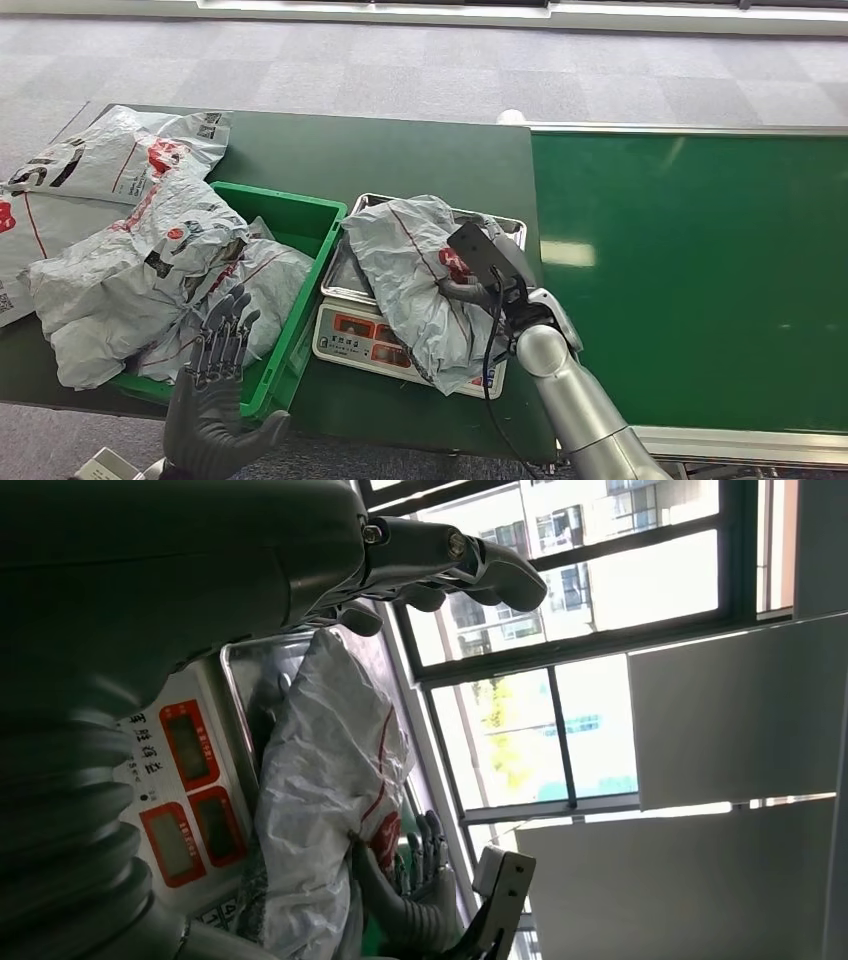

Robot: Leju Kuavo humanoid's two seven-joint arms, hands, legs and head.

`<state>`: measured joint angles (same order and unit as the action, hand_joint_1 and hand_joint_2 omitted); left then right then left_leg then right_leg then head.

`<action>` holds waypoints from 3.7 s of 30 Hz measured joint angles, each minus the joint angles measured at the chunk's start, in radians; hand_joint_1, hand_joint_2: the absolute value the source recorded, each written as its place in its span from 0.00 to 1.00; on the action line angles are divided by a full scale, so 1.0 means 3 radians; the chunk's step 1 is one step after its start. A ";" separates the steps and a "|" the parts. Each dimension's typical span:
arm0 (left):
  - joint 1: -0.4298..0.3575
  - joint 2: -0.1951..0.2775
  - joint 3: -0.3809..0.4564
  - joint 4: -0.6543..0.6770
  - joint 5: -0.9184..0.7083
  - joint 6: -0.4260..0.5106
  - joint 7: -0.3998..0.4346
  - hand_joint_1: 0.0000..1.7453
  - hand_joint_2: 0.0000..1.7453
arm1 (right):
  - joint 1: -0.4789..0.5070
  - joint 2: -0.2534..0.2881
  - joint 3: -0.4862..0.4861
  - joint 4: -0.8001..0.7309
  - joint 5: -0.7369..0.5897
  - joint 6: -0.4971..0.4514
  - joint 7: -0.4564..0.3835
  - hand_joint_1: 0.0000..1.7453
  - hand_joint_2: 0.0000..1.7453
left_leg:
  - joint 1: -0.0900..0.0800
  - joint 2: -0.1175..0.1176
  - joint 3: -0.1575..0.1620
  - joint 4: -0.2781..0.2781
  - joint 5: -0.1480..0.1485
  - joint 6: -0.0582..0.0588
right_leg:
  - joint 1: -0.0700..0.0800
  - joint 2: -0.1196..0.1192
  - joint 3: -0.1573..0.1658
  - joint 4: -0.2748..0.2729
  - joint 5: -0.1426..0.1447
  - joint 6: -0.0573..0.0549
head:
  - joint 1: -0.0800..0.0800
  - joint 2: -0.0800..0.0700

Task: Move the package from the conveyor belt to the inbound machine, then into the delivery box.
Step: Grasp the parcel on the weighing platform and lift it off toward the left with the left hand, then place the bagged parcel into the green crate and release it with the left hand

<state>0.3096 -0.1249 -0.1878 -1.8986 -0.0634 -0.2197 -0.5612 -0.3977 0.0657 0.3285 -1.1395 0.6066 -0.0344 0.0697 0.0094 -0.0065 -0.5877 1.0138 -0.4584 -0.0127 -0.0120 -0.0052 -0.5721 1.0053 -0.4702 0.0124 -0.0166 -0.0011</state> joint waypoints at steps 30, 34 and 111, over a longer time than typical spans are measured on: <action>-0.1546 -0.0124 -0.0642 0.0886 -0.2156 0.1142 0.1442 0.00 1.00 | 0.2003 -0.0032 -0.1010 -0.2226 -0.1351 -0.1316 -0.2094 0.00 1.00 | -0.0007 -0.0018 -0.0005 0.0005 -0.0007 0.0005 | -0.0009 -0.0017 -0.0005 -0.0004 -0.0005 0.0007 | 0.0000 0.0000; -0.1986 -0.0232 -0.0924 0.1660 -0.2283 0.1175 0.1716 0.00 1.00 | 0.2232 -0.0134 -0.1013 -0.2342 -0.1635 -0.1622 -0.2354 0.00 1.00 | -0.0009 0.0002 -0.0006 0.0005 -0.0007 0.0007 | -0.0011 0.0001 -0.0006 -0.0003 0.0003 0.0010 | 0.0001 0.0000; -0.2677 0.0187 -0.0154 0.1349 -0.2551 0.1025 0.2161 1.00 1.00 | 0.2212 -0.0058 -0.0607 -0.2164 -0.1620 -0.1679 -0.2201 0.00 1.00 | -0.0007 0.0013 -0.0003 0.0002 -0.0003 0.0004 | -0.0008 0.0017 -0.0007 0.0000 0.0005 0.0010 | 0.0000 0.0000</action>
<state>-0.4934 -0.0687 -0.2339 -1.4939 -0.8288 0.0876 0.0871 0.2659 0.0484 0.1463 -1.7887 0.1207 -0.5381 -0.5905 0.0074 -0.0028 -0.5886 1.0145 -0.4593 -0.0114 -0.0145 -0.0002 -0.5742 1.0054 -0.4687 0.0155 -0.0167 -0.0011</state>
